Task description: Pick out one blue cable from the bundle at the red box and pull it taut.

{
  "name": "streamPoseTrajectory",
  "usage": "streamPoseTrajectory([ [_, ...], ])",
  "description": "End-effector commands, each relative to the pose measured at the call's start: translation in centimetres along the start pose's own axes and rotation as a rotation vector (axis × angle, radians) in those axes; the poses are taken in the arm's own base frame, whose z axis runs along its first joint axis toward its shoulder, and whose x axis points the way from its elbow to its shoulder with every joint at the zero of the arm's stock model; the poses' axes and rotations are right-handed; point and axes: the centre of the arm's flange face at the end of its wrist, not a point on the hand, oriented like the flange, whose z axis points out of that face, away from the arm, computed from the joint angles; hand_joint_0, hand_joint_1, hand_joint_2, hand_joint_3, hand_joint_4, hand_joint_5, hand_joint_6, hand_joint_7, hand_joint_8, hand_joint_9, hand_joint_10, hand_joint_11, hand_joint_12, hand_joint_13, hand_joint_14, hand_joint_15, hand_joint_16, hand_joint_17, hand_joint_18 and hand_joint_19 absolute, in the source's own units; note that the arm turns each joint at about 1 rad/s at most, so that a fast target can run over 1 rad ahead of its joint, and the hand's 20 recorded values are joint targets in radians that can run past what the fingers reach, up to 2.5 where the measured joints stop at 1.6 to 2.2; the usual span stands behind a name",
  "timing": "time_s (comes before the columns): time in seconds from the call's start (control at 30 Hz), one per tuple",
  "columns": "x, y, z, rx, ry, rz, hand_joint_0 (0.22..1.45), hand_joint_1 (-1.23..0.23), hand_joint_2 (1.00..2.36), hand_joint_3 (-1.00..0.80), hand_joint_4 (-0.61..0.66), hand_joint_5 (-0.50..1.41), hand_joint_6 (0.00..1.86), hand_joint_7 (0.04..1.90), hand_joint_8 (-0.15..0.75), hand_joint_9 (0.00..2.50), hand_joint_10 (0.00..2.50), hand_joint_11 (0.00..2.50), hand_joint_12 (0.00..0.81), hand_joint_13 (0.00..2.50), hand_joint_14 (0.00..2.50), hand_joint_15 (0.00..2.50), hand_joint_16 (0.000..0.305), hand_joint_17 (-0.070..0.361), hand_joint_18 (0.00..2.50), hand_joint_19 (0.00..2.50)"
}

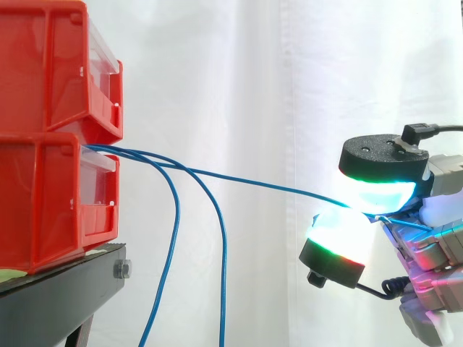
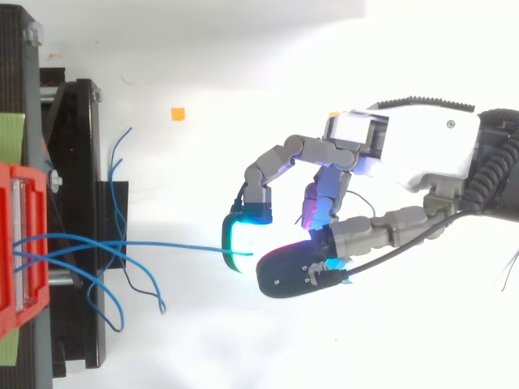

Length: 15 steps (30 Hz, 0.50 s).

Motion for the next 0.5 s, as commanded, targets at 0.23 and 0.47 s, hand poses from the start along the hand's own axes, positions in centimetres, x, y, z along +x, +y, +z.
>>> streamPoseTrajectory([
  [0.23, 0.0, 0.0, 0.0, 0.0, 0.0, 0.0, 0.69, -0.82, 1.01, 0.04, -0.15, -0.1, 0.93, 1.07, 0.35, 1.55, 0.03, 1.18, 0.407, 1.37, 0.03, 0.85, 0.056, 0.127, 1.07, 0.65],
  [0.47, 0.0, 0.0, 0.0, 0.0, 0.0, 0.0, 0.69, -0.82, 1.01, 0.04, -0.15, -0.11, 0.93, 1.07, 0.353, 1.55, 0.03, 1.17, 0.409, 1.36, 0.02, 0.85, 0.057, 0.128, 1.06, 0.65],
])
